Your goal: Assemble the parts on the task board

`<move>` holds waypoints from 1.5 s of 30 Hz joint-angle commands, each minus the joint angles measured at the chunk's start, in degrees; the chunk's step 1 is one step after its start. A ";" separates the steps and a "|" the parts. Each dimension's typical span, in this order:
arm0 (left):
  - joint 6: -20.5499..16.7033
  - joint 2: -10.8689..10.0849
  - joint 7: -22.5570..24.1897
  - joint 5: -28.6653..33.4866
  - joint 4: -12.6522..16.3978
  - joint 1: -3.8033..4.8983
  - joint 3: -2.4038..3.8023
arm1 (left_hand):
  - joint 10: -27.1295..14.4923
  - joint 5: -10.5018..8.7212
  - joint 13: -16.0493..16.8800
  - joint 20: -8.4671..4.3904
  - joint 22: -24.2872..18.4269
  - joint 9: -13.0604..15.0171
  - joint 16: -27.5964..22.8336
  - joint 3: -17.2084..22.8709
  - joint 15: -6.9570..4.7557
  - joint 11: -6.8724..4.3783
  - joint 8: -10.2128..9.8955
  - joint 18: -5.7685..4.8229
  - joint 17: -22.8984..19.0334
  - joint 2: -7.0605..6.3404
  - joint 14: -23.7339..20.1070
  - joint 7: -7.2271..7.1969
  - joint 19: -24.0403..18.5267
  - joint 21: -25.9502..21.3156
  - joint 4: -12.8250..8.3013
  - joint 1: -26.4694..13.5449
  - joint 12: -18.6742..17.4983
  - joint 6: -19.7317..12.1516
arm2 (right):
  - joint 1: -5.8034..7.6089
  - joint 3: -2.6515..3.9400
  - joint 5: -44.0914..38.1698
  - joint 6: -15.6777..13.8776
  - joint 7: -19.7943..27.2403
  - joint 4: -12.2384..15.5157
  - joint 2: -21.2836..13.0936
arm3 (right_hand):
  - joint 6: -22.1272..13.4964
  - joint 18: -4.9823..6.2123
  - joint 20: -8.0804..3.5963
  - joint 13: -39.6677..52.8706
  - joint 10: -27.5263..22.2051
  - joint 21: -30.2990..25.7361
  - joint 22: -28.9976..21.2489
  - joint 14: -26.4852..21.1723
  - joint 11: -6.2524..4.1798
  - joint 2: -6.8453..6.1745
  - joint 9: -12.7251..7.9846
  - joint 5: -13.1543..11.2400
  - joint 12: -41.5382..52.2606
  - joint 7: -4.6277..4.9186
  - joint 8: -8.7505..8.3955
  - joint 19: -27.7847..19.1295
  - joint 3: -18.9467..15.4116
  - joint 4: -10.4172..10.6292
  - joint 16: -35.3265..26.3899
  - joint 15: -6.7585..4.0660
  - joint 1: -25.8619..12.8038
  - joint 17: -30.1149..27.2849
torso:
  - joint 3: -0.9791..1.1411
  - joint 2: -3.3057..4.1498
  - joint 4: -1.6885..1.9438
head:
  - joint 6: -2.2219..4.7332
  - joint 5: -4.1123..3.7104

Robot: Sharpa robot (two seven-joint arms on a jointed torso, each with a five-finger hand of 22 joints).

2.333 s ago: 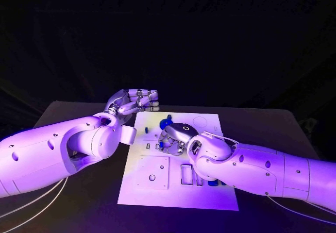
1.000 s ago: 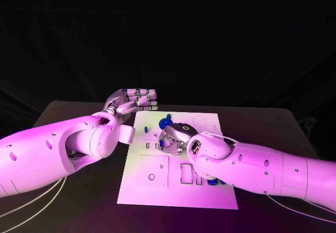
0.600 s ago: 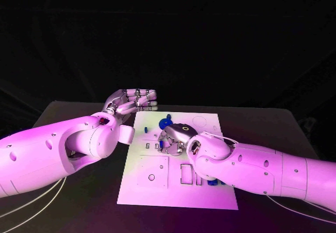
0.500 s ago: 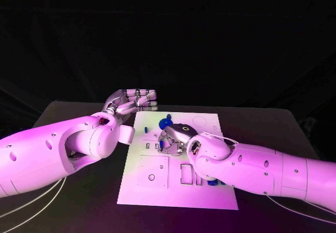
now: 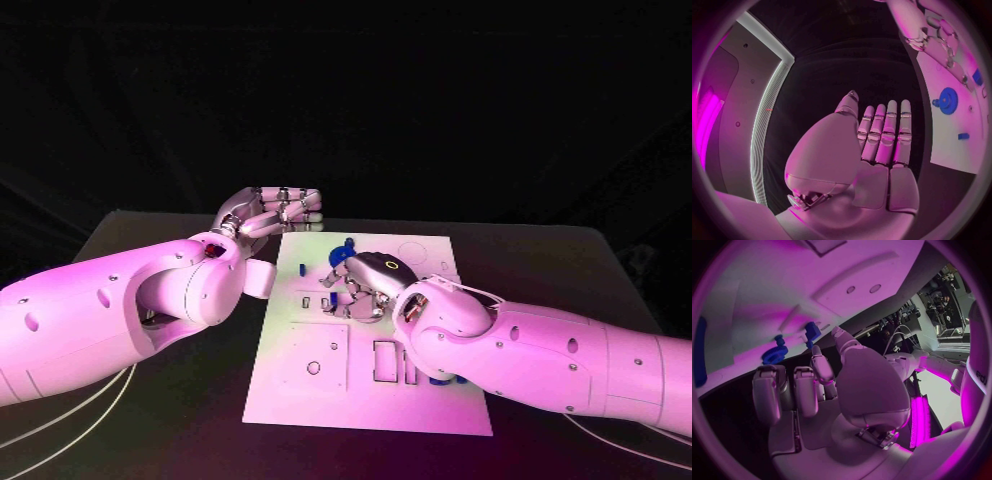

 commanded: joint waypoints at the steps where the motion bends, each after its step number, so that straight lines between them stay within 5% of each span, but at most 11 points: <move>1: 4.66 0.09 -7.13 -7.44 -0.99 0.06 0.04 | 3.36 -0.28 0.66 -0.75 0.55 0.18 1.43 -0.94 -1.06 -1.06 0.21 0.82 0.83 -0.20 2.86 -0.30 2.03 1.36 0.46 -1.22 1.26 1.60 | 1.17 0.44 8.03 -4.42 8.75 2.00 -2.24 | -0.18 1.10 0.24 -0.20 -0.67 -1.29 10.21 4.08 0.07 0.24 0.10 -0.06 -0.34 0.10 -0.09 0.99 -0.29 -0.09 -0.65 0.55 0.72 7.60 | 0.19 -0.30 -0.06 | -0.23 0.31; 8: 11.29 0.62 -16.98 -19.56 -4.35 0.08 0.04 | 10.81 -0.23 1.75 -4.28 3.17 1.15 8.77 -1.33 -5.07 -3.95 1.98 0.83 5.85 0.20 13.91 -2.12 9.27 7.13 1.67 0.19 3.62 6.93 | 5.03 0.82 24.71 -1.11 15.09 5.21 -9.24 | -0.06 1.53 0.24 0.38 -0.35 -2.94 9.06 3.83 0.05 1.12 0.31 1.46 0.36 0.11 0.16 -0.16 -0.74 -0.15 -1.28 0.52 1.46 6.74 | 0.27 -1.17 -0.43 | -0.60 0.40; 14: 16.79 2.29 -24.02 -28.16 -7.88 0.12 0.03 | 17.38 -0.17 4.95 -8.31 8.11 1.94 22.83 -1.35 -8.46 -6.73 2.93 0.74 16.08 0.95 20.81 -4.53 15.42 16.06 2.37 0.29 7.95 9.83 | 6.88 0.86 32.09 0.16 15.85 7.50 -15.07 | 0.45 1.56 0.12 0.46 -0.23 -3.18 8.96 3.79 -0.11 1.66 0.55 3.36 0.55 -0.05 0.60 -0.19 -0.99 -0.26 -1.51 0.37 1.86 6.49 | 0.49 -1.93 -0.87 | -0.93 0.95; 16: 18.53 3.35 -26.56 -30.95 -9.43 0.42 0.03 | 17.81 -0.07 8.80 -11.42 12.94 2.76 48.88 -1.05 -10.19 -7.68 3.33 0.57 41.92 0.26 25.32 -5.44 19.88 24.09 2.51 1.01 11.67 10.78 | 7.19 0.87 33.80 -0.10 16.06 8.38 -17.15 | 0.52 1.58 0.08 0.43 -0.24 -3.30 8.89 3.72 -0.15 1.81 0.60 3.81 0.55 -0.07 0.70 -0.24 -0.96 -0.42 -1.70 0.33 2.16 6.19 | 0.55 -2.10 -0.95 | -1.04 1.08; 17: 19.01 3.81 -27.34 -31.70 -10.06 0.68 0.02 | 18.11 -0.04 11.14 -12.12 17.14 3.08 55.82 -1.01 -10.07 -7.88 3.24 0.21 49.52 0.57 25.49 -5.73 20.92 28.24 2.55 0.20 14.20 10.56 | 7.27 0.87 34.49 -0.19 16.11 8.71 -17.92 | 0.56 1.58 0.07 0.42 -0.24 -3.31 8.89 3.70 -0.16 1.87 0.63 4.02 0.54 -0.08 0.74 -0.23 -0.97 -0.42 -1.75 0.32 2.20 6.12 | 0.61 -2.24 -0.94 | -1.09 1.18; 18: 19.69 4.44 -28.45 -32.81 -10.90 1.05 0.02 | 16.73 0.02 14.18 -12.75 26.18 3.67 65.48 -1.12 -10.83 -7.93 3.37 -1.01 59.76 0.90 27.22 -5.78 23.70 35.97 2.60 -1.40 16.99 10.69 | 7.34 0.87 35.11 -0.27 16.15 8.98 -18.63 | 0.60 1.57 0.05 0.43 -0.22 -3.29 8.92 3.69 -0.17 1.92 0.65 4.24 0.56 -0.09 0.78 -0.20 -0.99 -0.42 -1.80 0.31 2.21 6.06 | 0.65 -2.31 -0.92 | -1.14 1.25; 21: 22.16 6.11 -32.22 -37.97 -12.91 2.00 -0.02 | 16.48 -0.11 19.66 -13.10 43.77 4.77 75.14 -1.64 -10.35 -8.45 3.56 -3.38 71.55 1.31 28.91 -6.18 28.78 48.53 2.66 -4.82 22.99 10.40 | 7.45 0.87 36.19 -0.39 16.05 9.35 -20.07 | 0.67 1.54 0.03 0.40 -0.21 -3.22 8.98 3.68 -0.18 1.96 0.69 4.56 0.55 -0.10 0.85 -0.12 -1.04 -0.39 -1.83 0.29 2.18 6.04 | 0.71 -2.63 -0.79 | -1.27 1.32; 23: 24.17 7.42 -35.68 -43.25 -14.12 2.75 -0.13 | 16.80 -0.06 31.25 -13.28 51.59 6.37 78.62 -2.56 -10.64 -9.29 4.37 -4.40 75.96 1.92 29.97 -6.27 30.78 54.23 3.02 -8.80 34.50 10.65 | 7.50 0.86 36.65 -0.39 15.88 9.40 -20.74 | 0.68 1.54 0.03 0.40 -0.22 -3.22 8.99 3.68 -0.18 1.96 0.69 4.57 0.55 -0.10 0.86 -0.11 -1.05 -0.39 -1.83 0.29 2.18 6.04 | 0.81 -2.86 -0.82 | -1.40 1.45; 26: 27.37 9.38 -40.37 -48.62 -15.64 3.92 -0.60 | 17.20 0.08 45.63 -13.56 58.51 9.57 80.71 -4.66 -11.14 -9.87 6.00 -5.34 78.85 2.40 30.79 -7.01 32.21 59.05 2.93 -13.34 48.39 10.39 | 7.54 0.85 36.99 -0.33 15.56 9.40 -21.32 | 0.72 1.53 0.02 0.36 -0.23 -3.20 9.00 3.68 -0.19 1.97 0.71 4.69 0.51 -0.12 0.90 -0.08 -1.09 -0.38 -1.84 0.28 2.15 6.03 | 0.90 -3.12 -0.77 | -1.63 1.62; 29: 30.11 11.50 -44.33 -51.81 -16.95 4.86 -1.21 | 18.18 -0.23 51.94 -13.78 62.78 12.00 81.79 -5.88 -11.41 -9.84 7.63 -6.01 80.37 2.44 31.28 -7.48 33.63 61.58 2.71 -14.94 54.34 10.76 | 7.56 0.85 37.04 -0.26 15.23 9.40 -21.72 | 0.79 1.53 -0.01 0.31 -0.24 -3.20 9.02 3.67 -0.25 1.86 0.76 4.78 0.48 -0.17 0.99 -0.05 -1.13 -0.61 -1.91 0.24 2.45 5.94 | 0.97 -3.28 -0.68 | -1.83 1.47; 45: 37.61 19.19 -55.83 -57.57 -21.54 5.82 -2.69 | 18.46 -0.27 58.77 -13.85 68.69 19.52 82.34 -7.97 -11.55 -10.02 11.02 -6.96 81.15 3.43 31.53 -7.81 35.48 64.92 2.91 -17.95 60.29 8.51 | 7.57 0.79 36.41 0.28 13.54 9.07 -22.57 | 0.83 1.55 -0.03 0.21 -0.31 -3.28 8.97 3.64 -0.26 1.80 0.78 4.75 0.38 -0.18 1.03 -0.08 -1.19 -0.69 -2.00 0.22 2.53 5.80 | 0.91 -3.28 -0.66 | -2.26 1.49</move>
